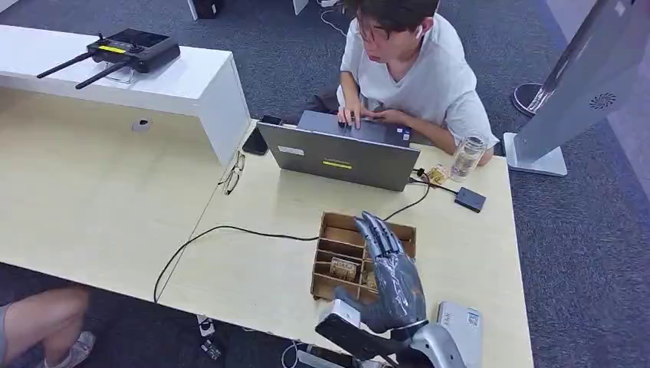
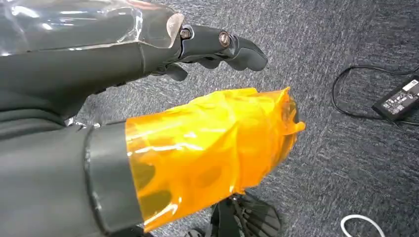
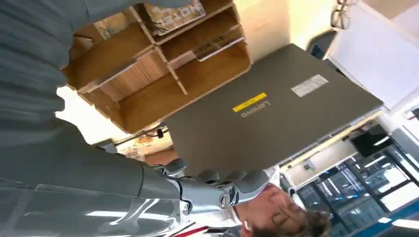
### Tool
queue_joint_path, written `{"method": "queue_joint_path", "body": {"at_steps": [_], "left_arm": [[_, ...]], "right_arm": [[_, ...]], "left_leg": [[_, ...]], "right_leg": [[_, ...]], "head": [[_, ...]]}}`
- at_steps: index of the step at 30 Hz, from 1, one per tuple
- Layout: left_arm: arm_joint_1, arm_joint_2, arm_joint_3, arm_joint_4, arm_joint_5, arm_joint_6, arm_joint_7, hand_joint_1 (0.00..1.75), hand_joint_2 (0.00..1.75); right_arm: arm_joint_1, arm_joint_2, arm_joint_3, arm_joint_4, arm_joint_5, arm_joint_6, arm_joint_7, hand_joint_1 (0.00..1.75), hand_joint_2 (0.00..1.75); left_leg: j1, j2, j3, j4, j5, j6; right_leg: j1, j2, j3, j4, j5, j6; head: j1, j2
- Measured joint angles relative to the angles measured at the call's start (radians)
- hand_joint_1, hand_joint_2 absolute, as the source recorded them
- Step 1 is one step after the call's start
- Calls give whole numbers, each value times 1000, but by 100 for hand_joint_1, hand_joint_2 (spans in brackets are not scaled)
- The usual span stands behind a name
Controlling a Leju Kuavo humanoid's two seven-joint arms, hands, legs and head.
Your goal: Pass the card to the sensor for recognition and then transmit it.
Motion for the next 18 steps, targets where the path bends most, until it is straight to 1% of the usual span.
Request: {"method": "queue_joint_path", "body": {"at_steps": [1, 2, 3, 4, 6, 7, 11, 18], "left_arm": [[0, 0, 0, 0, -2, 0, 0, 0, 0], [0, 0, 0, 0, -3, 0, 0, 0, 0], [0, 0, 0, 0, -4, 0, 0, 0, 0], [0, 0, 0, 0, -5, 0, 0, 0, 0], [0, 0, 0, 0, -6, 0, 0, 0, 0], [0, 0, 0, 0, -8, 0, 1, 0, 0], [0, 0, 0, 0, -8, 0, 1, 0, 0], [0, 0, 0, 0, -8, 0, 1, 0, 0]], "right_arm": [[3, 0, -2, 4, 12, -2, 6, 28, 175], [6, -1, -3, 8, 25, -3, 11, 40, 175], [8, -1, -5, 11, 35, -4, 15, 63, 175], [11, -1, -7, 16, 47, -5, 22, 72, 175], [14, -1, -13, 22, 65, -6, 31, 70, 175], [15, -1, -17, 26, 75, -8, 35, 75, 175], [20, -1, -28, 34, 109, -12, 54, 75, 175], [26, -2, -40, 37, 140, -14, 66, 77, 175]], "left_leg": [[0, 0, 0, 0, 0, 0], [0, 0, 0, 0, 0, 0], [0, 0, 0, 0, 0, 0], [0, 0, 0, 0, 0, 0], [0, 0, 0, 0, 0, 0], [0, 0, 0, 0, 0, 0], [0, 0, 0, 0, 0, 0], [0, 0, 0, 0, 0, 0]], "right_leg": [[0, 0, 0, 0, 0, 0], [0, 0, 0, 0, 0, 0], [0, 0, 0, 0, 0, 0], [0, 0, 0, 0, 0, 0], [0, 0, 0, 0, 0, 0], [0, 0, 0, 0, 0, 0], [0, 0, 0, 0, 0, 0], [0, 0, 0, 0, 0, 0]], "head": [[0, 0], [0, 0], [0, 0], [0, 0], [0, 0], [0, 0], [0, 0], [0, 0]]}}
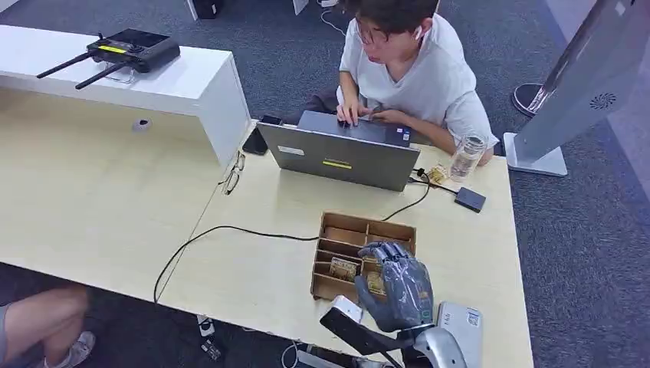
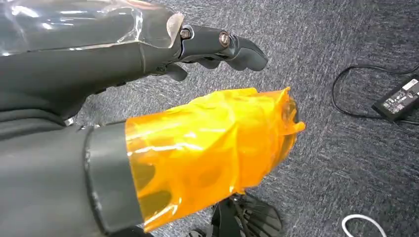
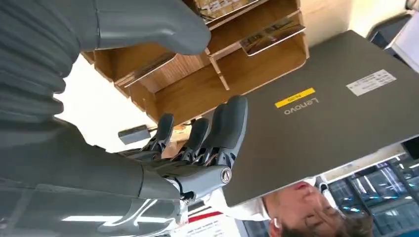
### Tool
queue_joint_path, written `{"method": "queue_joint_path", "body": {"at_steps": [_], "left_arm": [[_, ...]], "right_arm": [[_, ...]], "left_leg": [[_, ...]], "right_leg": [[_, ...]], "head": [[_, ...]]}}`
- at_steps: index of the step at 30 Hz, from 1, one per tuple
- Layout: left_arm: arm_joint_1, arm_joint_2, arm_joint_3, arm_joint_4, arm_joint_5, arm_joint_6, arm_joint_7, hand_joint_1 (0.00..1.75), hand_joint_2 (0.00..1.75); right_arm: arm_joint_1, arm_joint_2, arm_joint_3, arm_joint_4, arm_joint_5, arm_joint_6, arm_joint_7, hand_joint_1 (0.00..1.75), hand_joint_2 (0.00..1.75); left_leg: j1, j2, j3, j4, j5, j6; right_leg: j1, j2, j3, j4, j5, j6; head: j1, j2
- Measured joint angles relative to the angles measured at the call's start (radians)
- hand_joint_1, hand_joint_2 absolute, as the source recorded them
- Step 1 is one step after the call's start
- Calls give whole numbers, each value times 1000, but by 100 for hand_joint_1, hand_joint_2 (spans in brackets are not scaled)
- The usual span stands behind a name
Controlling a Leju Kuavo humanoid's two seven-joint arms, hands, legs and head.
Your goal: Pass the card to the sensor for recognition and then transmit it.
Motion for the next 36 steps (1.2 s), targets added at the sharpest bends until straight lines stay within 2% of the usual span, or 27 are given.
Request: {"method": "queue_joint_path", "body": {"at_steps": [24, 28, 32, 34, 36], "left_arm": [[0, 0, 0, 0, -2, 0, 0, 0, 0], [0, 0, 0, 0, -3, 0, 0, 0, 0], [0, 0, -1, 0, -6, -1, 1, 0, 0], [0, 0, -1, 0, -8, -2, 2, 0, 0], [0, 0, -2, 0, -10, -2, 2, 0, 0]], "right_arm": [[5, 0, -10, 0, 14, -2, 10, 80, 175], [5, 0, -11, 0, 37, -1, 15, 72, 175], [5, -1, -11, 0, 78, -1, 35, 80, 175], [5, -2, -11, 0, 105, -1, 48, 73, 175], [5, -5, -12, 1, 137, -1, 62, 77, 175]], "left_leg": [[0, 0, 0, 0, 0, 0], [0, 0, 0, 0, 0, 0], [0, 0, 0, 0, 0, 0], [0, 0, 0, 0, 0, 0], [0, 0, 0, 0, 0, 0]], "right_leg": [[0, 0, 0, 0, 0, 0], [0, 0, 0, 0, 0, 0], [0, 0, 0, 0, 0, 0], [0, 0, 0, 0, 0, 0], [0, 0, 0, 0, 0, 0]], "head": [[0, 0], [0, 0], [0, 0], [0, 0], [0, 0]]}}
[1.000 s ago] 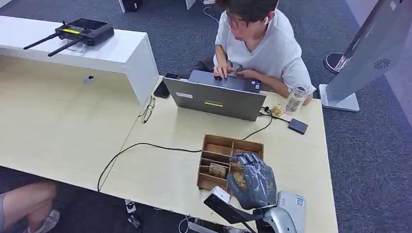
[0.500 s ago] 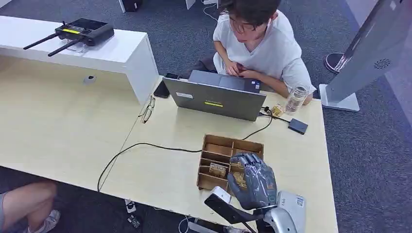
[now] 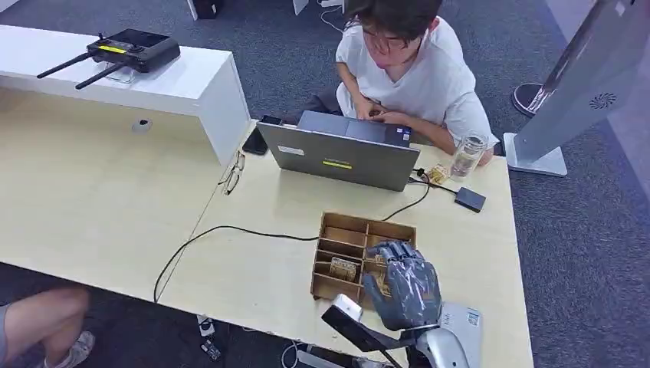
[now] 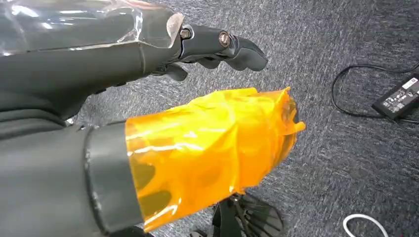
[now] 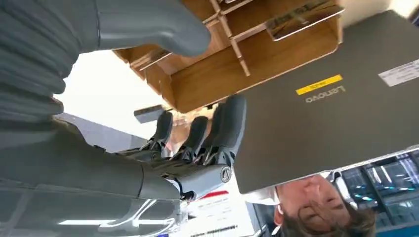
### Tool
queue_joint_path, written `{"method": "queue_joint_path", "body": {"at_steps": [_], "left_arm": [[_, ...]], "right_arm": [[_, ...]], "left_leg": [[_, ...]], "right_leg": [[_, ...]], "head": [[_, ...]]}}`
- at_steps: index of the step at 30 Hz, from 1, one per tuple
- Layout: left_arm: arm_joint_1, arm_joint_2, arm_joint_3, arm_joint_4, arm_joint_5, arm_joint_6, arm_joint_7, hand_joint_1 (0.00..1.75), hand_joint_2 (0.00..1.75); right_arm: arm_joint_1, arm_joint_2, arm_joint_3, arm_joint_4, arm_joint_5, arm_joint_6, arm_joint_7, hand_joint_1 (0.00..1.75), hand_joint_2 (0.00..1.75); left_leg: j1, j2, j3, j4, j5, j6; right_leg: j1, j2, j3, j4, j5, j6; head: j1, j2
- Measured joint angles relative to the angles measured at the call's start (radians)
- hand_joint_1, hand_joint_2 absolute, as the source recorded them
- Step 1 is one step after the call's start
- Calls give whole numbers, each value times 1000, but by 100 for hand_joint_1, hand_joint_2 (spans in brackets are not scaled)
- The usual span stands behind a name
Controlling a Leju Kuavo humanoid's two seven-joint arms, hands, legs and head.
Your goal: Pass the card to the sensor for recognition and then transmit it.
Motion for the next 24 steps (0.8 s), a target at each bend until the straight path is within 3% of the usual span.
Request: {"method": "queue_joint_path", "body": {"at_steps": [8, 17, 24], "left_arm": [[0, 0, -3, 0, -9, -3, 2, 0, 0], [0, 0, -5, 0, -13, -3, 2, 0, 0], [0, 0, -6, 0, -13, -3, 2, 0, 0]], "right_arm": [[-24, -11, -2, 35, 56, 13, 18, 80, 175], [-34, -12, -2, 66, 56, 13, 18, 99, 175], [-37, -12, -2, 79, 56, 15, 18, 96, 175]], "left_leg": [[0, 0, 0, 0, 0, 0], [0, 0, 0, 0, 0, 0], [0, 0, 0, 0, 0, 0]], "right_leg": [[0, 0, 0, 0, 0, 0], [0, 0, 0, 0, 0, 0], [0, 0, 0, 0, 0, 0]], "head": [[0, 0], [0, 0], [0, 0]]}}
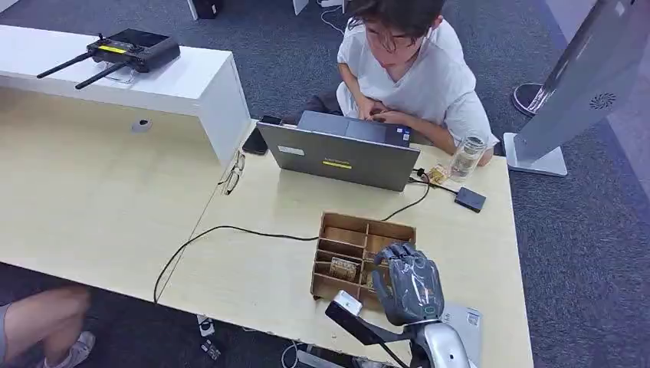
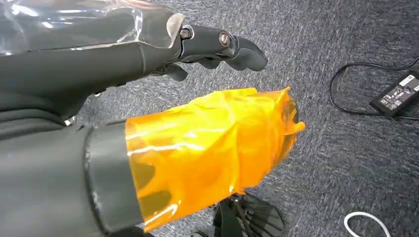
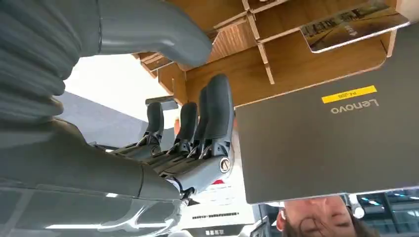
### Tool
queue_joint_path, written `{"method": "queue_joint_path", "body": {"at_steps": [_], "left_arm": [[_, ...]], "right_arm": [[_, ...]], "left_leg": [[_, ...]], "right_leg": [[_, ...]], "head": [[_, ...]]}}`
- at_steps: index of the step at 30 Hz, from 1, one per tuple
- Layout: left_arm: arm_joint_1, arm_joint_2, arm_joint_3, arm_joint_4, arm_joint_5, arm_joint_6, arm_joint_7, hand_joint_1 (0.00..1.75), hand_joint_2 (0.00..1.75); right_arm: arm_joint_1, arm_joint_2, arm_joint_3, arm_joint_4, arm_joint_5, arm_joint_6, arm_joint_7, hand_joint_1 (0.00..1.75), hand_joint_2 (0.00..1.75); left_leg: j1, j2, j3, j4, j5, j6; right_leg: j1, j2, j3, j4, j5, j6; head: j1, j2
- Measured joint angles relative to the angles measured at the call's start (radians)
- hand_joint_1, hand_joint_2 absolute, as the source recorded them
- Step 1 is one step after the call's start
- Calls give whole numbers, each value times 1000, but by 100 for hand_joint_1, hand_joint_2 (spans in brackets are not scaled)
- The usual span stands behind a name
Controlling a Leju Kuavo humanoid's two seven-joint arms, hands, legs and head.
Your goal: Pass the card to the sensor for recognition and then transmit it.
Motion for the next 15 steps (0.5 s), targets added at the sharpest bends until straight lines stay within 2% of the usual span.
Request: {"method": "queue_joint_path", "body": {"at_steps": [1, 15], "left_arm": [[0, 0, 0, 0, 0, 0, 0, 0, 0], [0, 0, 0, 0, 0, 0, 0, 0, 0]], "right_arm": [[0, 0, 0, 1, 0, 1, 0, 91, 175], [-1, 0, 0, 8, 3, 1, 0, 77, 175]], "left_leg": [[0, 0, 0, 0, 0, 0], [0, 0, 0, 0, 0, 0]], "right_leg": [[0, 0, 0, 0, 0, 0], [0, 0, 0, 0, 0, 0]], "head": [[0, 0], [0, 0]]}}
